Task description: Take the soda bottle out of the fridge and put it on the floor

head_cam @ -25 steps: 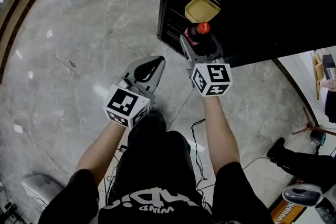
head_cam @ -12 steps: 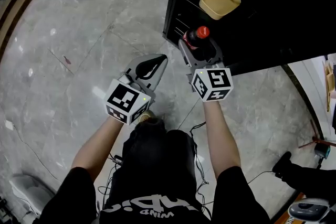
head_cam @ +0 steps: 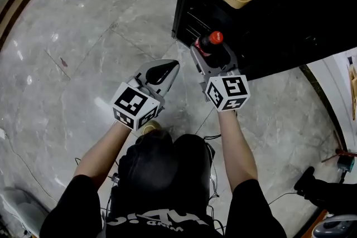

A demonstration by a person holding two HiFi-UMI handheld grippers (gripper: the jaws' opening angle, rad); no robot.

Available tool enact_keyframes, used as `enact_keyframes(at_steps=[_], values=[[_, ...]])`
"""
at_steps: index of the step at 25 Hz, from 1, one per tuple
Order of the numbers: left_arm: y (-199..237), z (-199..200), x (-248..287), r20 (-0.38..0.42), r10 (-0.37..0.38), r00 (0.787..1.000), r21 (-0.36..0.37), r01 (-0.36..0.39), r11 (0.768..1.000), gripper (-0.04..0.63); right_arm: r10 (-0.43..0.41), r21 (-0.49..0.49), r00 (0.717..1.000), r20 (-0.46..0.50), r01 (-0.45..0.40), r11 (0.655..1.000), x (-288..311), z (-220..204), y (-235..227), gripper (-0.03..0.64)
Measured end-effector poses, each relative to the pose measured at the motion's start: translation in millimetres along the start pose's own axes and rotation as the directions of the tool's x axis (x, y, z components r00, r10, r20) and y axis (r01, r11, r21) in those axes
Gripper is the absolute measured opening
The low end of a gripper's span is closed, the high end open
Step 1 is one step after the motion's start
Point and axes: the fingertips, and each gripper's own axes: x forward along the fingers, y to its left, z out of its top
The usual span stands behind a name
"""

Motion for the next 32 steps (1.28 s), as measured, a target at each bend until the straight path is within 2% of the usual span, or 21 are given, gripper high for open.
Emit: enact_keyframes(at_steps=[8,15,21,28,32], values=[[-15.4,-26.9,9.1,-0.02,-0.034,0.999,-0.015,0.034,0.999,0.006,-0.026,0.004,1.0,-0.006,0.026,1.0,-16.8,-27.6,-16.2,0.313],[-13.1,-45.2,12.7,-0.022,-0.034,0.999,-0.015,0.034,0.999,0.006,-0.06,0.025,0.998,-0.02,0.061,0.998,-21.4,-58.5,-27.3,0.313],[-14.0,-71.5,21.0,-0.04,-0.045,0.998,-0.016,0.044,0.999,0.006,-0.067,0.032,0.996,-0.064,0.069,0.997,-21.4,-106.3,-34.8,0.311],[-26.6,-120.4,30.6,-0.078,-0.086,0.993,-0.049,0.083,0.995,0.006,-0.047,-0.025,0.993,-0.112,0.045,0.999,-22.3,-176.8,-41.4,0.313],[-31.4,-151.3,37.1,-0.1,-0.102,0.99,-0.062,0.096,0.993,0.006,-0.069,0.01,0.989,-0.128,0.071,0.997,-27.1,-217.3,-52.4,0.313]])
